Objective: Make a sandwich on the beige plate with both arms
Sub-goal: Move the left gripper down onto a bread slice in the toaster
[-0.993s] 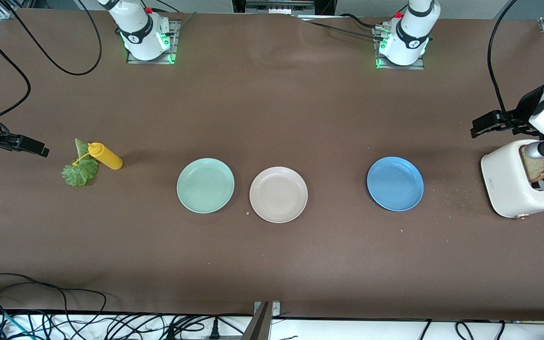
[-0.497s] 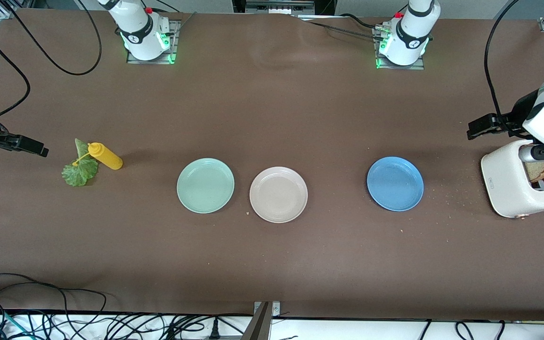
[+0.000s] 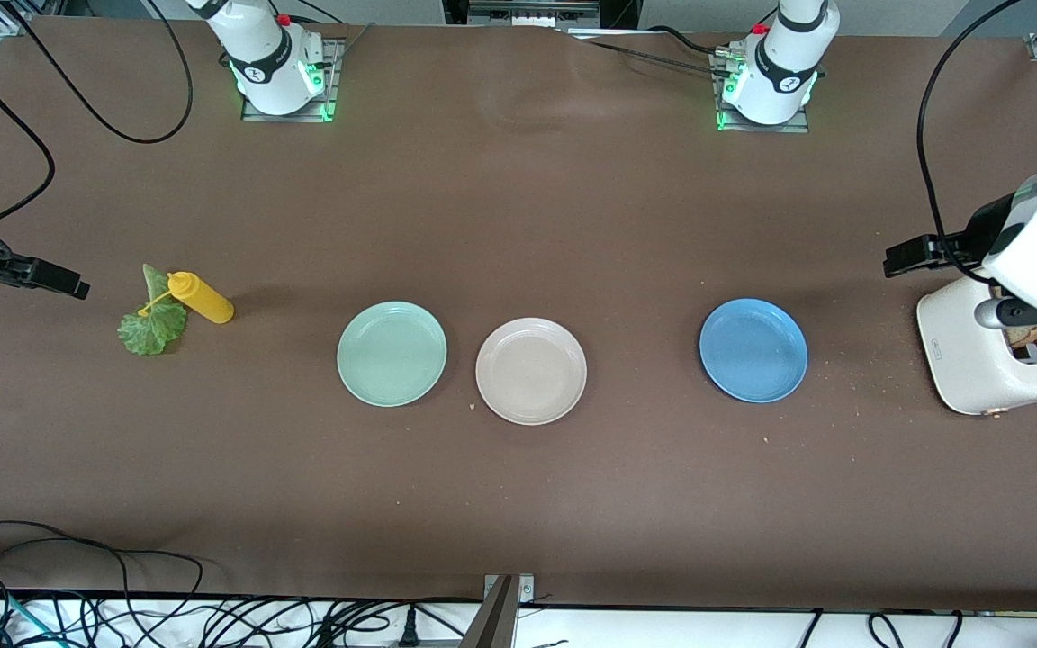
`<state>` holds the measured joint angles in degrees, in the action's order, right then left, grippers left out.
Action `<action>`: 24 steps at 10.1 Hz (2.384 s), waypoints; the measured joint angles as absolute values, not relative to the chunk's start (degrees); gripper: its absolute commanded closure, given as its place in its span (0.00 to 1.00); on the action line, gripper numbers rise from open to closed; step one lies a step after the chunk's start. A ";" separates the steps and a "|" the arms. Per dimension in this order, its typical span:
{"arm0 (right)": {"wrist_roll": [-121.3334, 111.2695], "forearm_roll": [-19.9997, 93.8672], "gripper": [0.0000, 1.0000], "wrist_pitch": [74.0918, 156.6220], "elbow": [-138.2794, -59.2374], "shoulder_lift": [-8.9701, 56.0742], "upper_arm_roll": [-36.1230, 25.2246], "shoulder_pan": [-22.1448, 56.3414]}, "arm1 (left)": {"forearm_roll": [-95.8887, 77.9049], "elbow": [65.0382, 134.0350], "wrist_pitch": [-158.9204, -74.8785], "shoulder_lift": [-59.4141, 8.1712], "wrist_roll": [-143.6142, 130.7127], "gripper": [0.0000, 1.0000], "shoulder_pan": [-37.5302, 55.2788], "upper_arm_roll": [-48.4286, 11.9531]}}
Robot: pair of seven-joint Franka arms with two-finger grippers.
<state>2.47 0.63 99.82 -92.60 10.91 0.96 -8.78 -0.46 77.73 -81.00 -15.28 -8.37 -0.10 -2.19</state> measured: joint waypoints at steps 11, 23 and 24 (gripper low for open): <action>2.43 0.63 0.00 99.94 -92.57 10.90 0.99 -8.84 | 6.37 78.09 -78.35 -18.47 -4.10 0.00 -11.60 -1.45; 2.41 0.63 0.00 100.10 -92.56 10.90 0.97 -8.87 | 7.95 83.08 -91.28 -23.67 5.31 0.00 -21.73 -2.83; 2.41 0.63 0.00 100.10 -92.56 10.90 0.97 -8.87 | 7.95 83.95 -92.65 -23.81 5.45 0.00 -22.57 -3.23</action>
<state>2.41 0.63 100.10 -92.56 10.90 0.97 -8.87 7.95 83.95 -92.65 -23.81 5.45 -22.57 -3.23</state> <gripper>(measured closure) 0.000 0.000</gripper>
